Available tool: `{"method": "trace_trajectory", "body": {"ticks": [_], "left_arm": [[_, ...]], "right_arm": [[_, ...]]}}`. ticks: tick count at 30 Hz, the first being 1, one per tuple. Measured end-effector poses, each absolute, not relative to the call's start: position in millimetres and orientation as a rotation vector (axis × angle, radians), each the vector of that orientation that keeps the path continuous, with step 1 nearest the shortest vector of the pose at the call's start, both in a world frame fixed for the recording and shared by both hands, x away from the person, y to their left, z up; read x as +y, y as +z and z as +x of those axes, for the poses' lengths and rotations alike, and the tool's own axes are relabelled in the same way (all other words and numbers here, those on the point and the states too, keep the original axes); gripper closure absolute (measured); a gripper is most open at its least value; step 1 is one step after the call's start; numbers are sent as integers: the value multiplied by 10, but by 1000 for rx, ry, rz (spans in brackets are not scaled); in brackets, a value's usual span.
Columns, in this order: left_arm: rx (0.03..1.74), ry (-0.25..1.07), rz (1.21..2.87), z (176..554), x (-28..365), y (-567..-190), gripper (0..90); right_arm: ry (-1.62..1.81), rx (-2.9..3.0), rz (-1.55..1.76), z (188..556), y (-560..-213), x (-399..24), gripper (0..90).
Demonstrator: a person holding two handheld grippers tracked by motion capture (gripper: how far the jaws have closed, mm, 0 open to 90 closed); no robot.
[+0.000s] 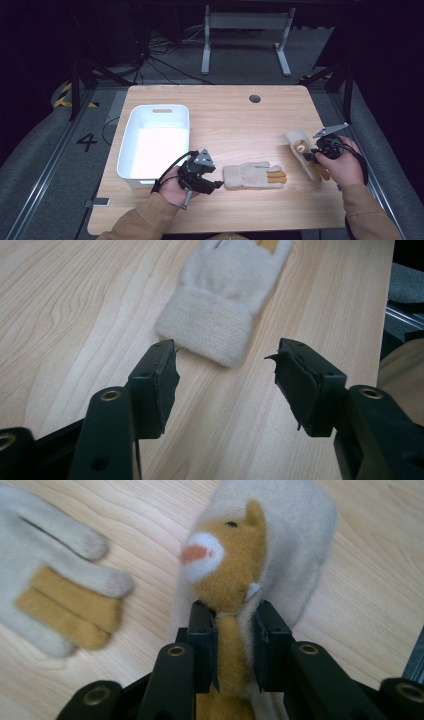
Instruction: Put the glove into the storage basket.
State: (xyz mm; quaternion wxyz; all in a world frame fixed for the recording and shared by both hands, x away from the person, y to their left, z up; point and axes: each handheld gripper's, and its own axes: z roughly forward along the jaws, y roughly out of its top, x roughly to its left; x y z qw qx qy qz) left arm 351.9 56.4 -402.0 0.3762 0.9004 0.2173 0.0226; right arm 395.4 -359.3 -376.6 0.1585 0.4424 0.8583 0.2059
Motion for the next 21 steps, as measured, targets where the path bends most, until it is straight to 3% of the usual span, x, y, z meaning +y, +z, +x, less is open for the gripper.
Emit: {"method": "trace_trajectory", "body": {"ticks": [21], "left_arm": [[577,73,2300,3459,629,-4025,425]], "right_arm": [[669,2616,905,3899,-3543,-2917,736]]}}
